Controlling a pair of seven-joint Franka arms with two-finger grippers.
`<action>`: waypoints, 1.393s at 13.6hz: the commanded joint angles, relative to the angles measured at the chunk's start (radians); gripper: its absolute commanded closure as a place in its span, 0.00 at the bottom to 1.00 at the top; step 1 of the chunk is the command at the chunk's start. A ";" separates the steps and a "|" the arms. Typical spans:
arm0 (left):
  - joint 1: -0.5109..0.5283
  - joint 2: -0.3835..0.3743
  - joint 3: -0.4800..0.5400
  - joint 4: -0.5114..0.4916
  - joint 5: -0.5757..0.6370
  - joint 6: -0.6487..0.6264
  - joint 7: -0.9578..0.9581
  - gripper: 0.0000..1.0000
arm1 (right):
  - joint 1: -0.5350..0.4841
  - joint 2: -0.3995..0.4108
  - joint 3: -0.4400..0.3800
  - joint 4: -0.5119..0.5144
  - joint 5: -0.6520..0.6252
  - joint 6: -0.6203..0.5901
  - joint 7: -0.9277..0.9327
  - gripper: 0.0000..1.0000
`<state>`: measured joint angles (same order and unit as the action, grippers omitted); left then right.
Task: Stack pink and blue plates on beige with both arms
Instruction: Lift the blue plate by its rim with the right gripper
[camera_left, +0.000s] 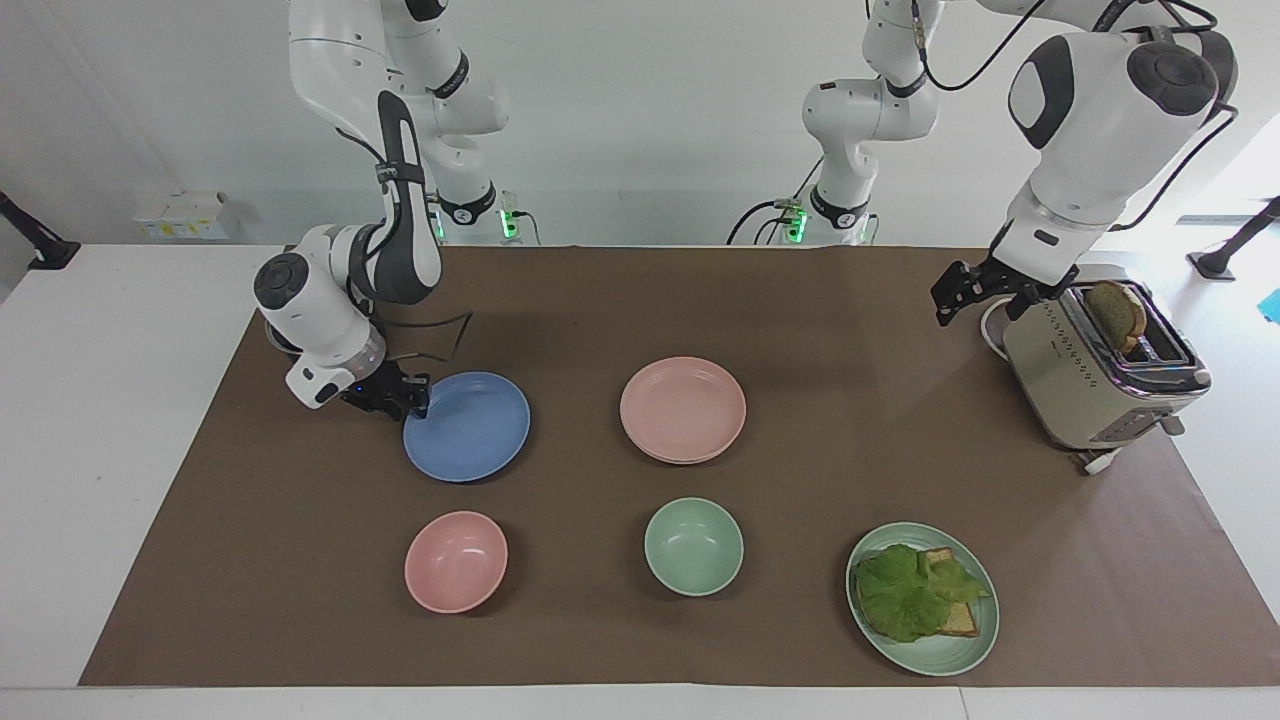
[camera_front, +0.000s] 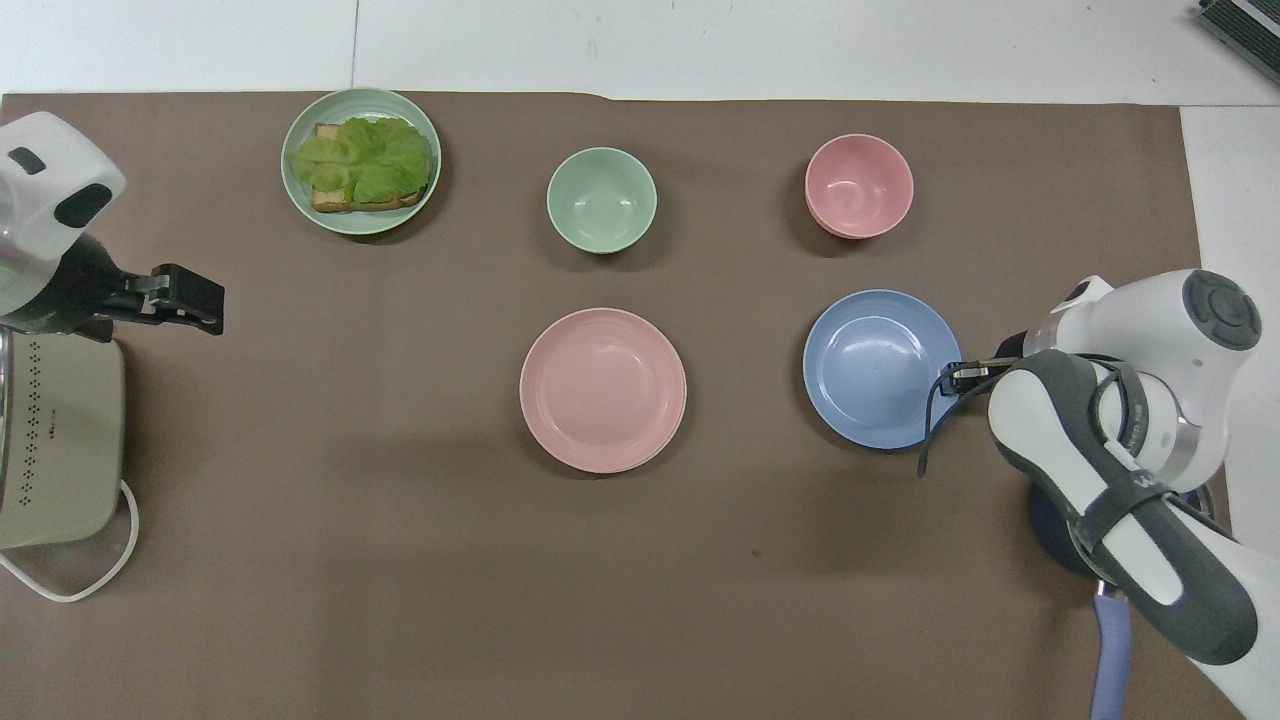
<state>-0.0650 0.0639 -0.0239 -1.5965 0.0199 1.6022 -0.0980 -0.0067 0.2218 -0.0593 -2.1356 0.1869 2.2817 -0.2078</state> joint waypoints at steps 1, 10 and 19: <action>0.011 -0.024 0.007 0.023 0.025 -0.033 0.041 0.00 | -0.018 0.007 0.006 0.023 0.037 -0.011 -0.036 1.00; 0.010 -0.070 0.015 0.013 0.028 -0.056 0.107 0.00 | -0.007 -0.192 0.001 0.106 0.019 -0.327 -0.048 1.00; 0.010 -0.068 0.015 0.015 0.017 -0.053 0.101 0.00 | 0.250 -0.200 0.010 0.141 0.025 -0.351 0.362 1.00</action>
<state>-0.0582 0.0024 -0.0077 -1.5796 0.0267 1.5593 -0.0083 0.1994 0.0206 -0.0492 -1.9972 0.1943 1.9095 0.0647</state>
